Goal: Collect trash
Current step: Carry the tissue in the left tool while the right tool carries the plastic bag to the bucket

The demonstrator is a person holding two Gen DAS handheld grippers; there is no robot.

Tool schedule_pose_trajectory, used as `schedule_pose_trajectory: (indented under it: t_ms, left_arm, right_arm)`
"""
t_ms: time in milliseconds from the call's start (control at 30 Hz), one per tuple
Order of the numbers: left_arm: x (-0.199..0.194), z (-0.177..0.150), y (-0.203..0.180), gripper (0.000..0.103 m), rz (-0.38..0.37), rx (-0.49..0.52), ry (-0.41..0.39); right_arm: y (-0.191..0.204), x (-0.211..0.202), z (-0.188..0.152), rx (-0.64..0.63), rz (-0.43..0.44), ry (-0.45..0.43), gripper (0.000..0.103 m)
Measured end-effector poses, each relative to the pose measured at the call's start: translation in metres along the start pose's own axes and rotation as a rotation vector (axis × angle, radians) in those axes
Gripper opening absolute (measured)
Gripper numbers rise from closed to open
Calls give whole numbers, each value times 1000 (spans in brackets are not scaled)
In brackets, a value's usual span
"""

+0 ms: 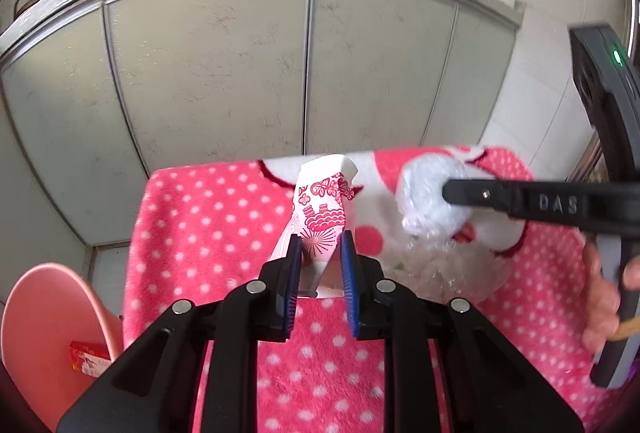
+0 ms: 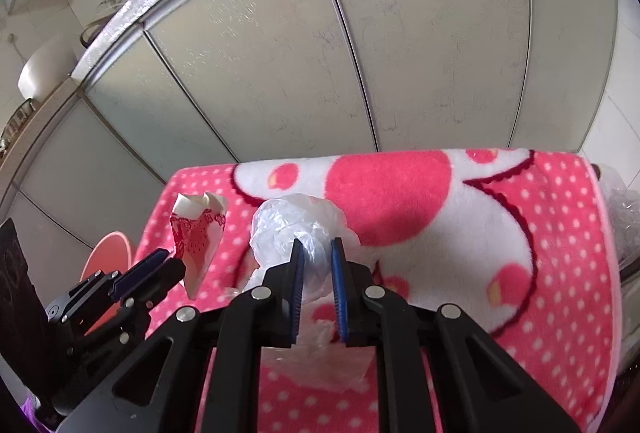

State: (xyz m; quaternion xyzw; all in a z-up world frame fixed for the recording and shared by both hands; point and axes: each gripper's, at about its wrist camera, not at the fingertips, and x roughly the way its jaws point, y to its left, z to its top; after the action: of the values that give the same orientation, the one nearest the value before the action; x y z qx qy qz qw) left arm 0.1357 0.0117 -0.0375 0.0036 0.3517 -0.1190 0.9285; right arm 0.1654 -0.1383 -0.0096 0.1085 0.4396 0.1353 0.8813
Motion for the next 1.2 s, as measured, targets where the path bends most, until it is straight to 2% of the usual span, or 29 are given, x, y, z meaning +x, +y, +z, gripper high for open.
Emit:
schedule_pose_trajectory:
  t_ms: [300, 567, 733, 900, 1200]
  left_arm:
    - [-67, -7, 23, 19, 19, -66, -102]
    - [-114, -13, 70, 19, 126, -151, -168]
    - [-140, -24, 102, 19, 213, -219, -190]
    - [-158, -36, 131, 19, 302, -248, -195]
    - [-160, -71, 173, 19, 380, -327, -127]
  right_arm:
    - [41, -40, -6, -63, 42, -76, 13]
    - [86, -43, -13, -129, 111, -70, 13]
    - [116, -29, -15, -163, 170, -33, 13]
    - [167, -9, -19, -256, 233, 0, 13]
    - [241, 35, -38, -405, 291, 100, 14]
